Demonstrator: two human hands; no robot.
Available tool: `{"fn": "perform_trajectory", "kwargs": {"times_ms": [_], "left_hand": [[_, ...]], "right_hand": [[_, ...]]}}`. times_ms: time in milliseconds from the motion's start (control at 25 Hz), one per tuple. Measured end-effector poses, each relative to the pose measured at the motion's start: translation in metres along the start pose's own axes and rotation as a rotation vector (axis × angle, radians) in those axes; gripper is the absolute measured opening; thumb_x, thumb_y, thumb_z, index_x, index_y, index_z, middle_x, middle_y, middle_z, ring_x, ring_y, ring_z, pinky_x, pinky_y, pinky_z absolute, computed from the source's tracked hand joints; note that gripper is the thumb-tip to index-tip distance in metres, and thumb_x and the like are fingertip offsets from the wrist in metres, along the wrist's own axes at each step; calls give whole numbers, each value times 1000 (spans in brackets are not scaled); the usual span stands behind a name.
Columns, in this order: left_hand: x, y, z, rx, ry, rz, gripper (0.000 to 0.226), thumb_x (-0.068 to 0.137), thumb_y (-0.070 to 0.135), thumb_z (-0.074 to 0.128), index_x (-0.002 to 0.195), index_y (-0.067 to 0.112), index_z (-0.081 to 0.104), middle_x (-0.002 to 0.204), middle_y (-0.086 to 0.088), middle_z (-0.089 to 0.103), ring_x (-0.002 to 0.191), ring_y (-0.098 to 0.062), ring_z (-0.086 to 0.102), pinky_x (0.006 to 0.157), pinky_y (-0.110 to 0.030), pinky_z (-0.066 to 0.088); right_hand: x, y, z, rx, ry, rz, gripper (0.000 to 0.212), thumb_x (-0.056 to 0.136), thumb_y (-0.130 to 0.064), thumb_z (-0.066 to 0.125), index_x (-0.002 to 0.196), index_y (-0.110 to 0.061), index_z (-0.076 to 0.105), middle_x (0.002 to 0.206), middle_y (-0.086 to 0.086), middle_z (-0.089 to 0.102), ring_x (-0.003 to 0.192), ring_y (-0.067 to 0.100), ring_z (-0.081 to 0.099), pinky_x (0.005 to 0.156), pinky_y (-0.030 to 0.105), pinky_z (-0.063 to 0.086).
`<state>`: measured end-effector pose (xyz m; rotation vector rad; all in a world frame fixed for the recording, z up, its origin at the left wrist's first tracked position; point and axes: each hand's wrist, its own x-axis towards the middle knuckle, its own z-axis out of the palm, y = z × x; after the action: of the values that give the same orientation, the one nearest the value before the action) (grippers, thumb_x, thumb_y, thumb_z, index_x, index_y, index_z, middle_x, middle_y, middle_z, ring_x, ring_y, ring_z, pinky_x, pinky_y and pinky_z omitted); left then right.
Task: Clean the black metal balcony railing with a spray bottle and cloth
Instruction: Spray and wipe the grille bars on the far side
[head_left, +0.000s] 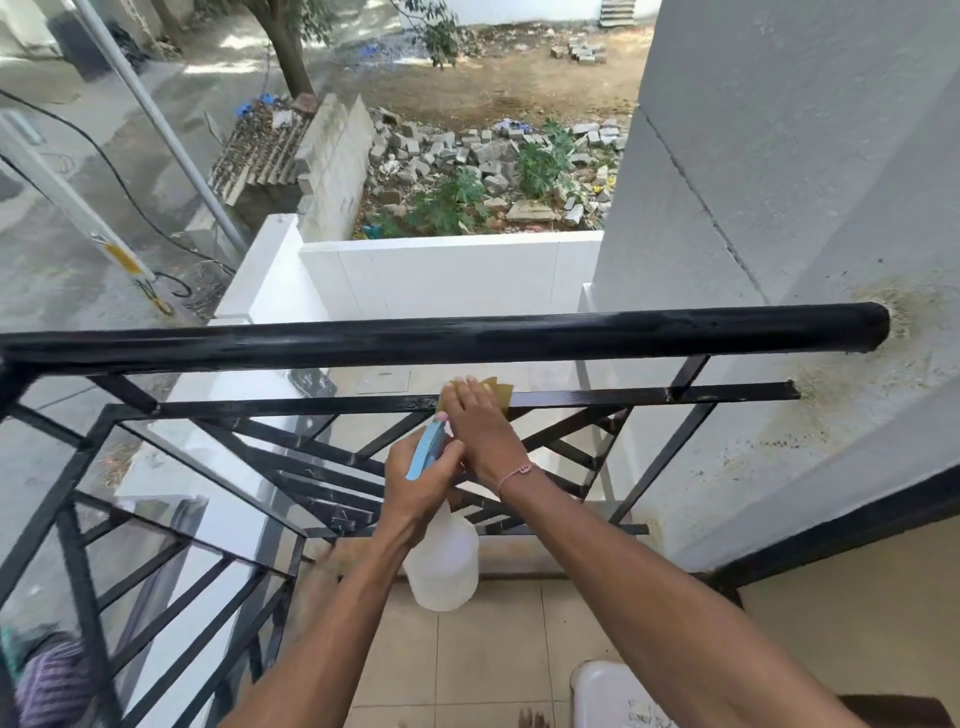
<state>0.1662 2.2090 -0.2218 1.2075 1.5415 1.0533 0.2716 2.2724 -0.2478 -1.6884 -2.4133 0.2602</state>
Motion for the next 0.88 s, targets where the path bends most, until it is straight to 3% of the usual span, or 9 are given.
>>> {"fn": "perform_trajectory", "kwargs": {"times_ms": [160, 280, 440, 520, 680, 720, 800, 880], "left_hand": [[-5, -11, -37, 30, 89, 1, 18, 96, 7, 65, 83, 20, 66, 74, -10, 68, 61, -12, 68, 53, -23, 58], [-4, -17, -47, 60, 102, -10, 13, 97, 7, 63, 87, 16, 67, 74, -8, 66, 60, -5, 68, 50, -19, 54], [-2, -15, -32, 68, 55, -6, 15, 97, 10, 63, 85, 18, 66, 77, -11, 66, 69, -18, 66, 58, -30, 60], [0, -10, -17, 85, 2, 0, 14, 96, 10, 64, 83, 15, 66, 78, -15, 65, 71, -22, 64, 58, -32, 59], [1, 4, 20, 66, -111, 48, 10, 94, 11, 66, 84, 8, 67, 78, -17, 65, 69, -21, 62, 53, -30, 58], [0, 7, 30, 71, -133, 64, 11, 93, 12, 66, 83, 9, 68, 78, -16, 66, 69, -22, 63, 54, -31, 59], [-3, 14, 50, 75, -179, 95, 12, 92, 16, 68, 83, 8, 68, 78, -17, 67, 69, -28, 65, 58, -40, 62], [-6, 20, 66, 66, -212, 112, 13, 91, 16, 68, 84, 5, 67, 78, -18, 66, 69, -31, 66, 59, -44, 63]], "right_hand": [[16, -24, 9, -46, 32, -239, 74, 100, -9, 56, 160, -7, 13, 167, 14, 14, 154, 29, 10, 120, 34, 1], [5, -4, 9, -105, 65, -440, 79, 93, 3, 61, 159, -12, 20, 167, 9, 17, 154, 27, 15, 118, 35, 7], [-22, 54, -5, -173, 65, -481, 86, 85, 11, 63, 158, -13, 25, 165, 8, 21, 152, 26, 22, 120, 40, 14], [-44, 86, -19, -159, 92, -355, 86, 86, 12, 59, 159, -14, 23, 166, 7, 20, 152, 25, 21, 120, 40, 16], [-96, 135, -44, -3, 99, 54, 86, 87, 20, 45, 160, -19, 21, 166, 2, 21, 151, 23, 23, 114, 40, 41], [-105, 139, -46, 62, 154, 138, 84, 88, 19, 44, 159, -23, 24, 160, 3, 32, 144, 26, 37, 107, 39, 47], [-125, 140, -52, 273, 381, 320, 68, 98, 8, 43, 155, -27, 33, 131, 9, 59, 111, 26, 62, 90, 38, 55], [-139, 133, -62, 515, 672, 586, 52, 104, -3, 42, 152, -26, 42, 108, 10, 67, 93, 22, 65, 80, 33, 57]]}}
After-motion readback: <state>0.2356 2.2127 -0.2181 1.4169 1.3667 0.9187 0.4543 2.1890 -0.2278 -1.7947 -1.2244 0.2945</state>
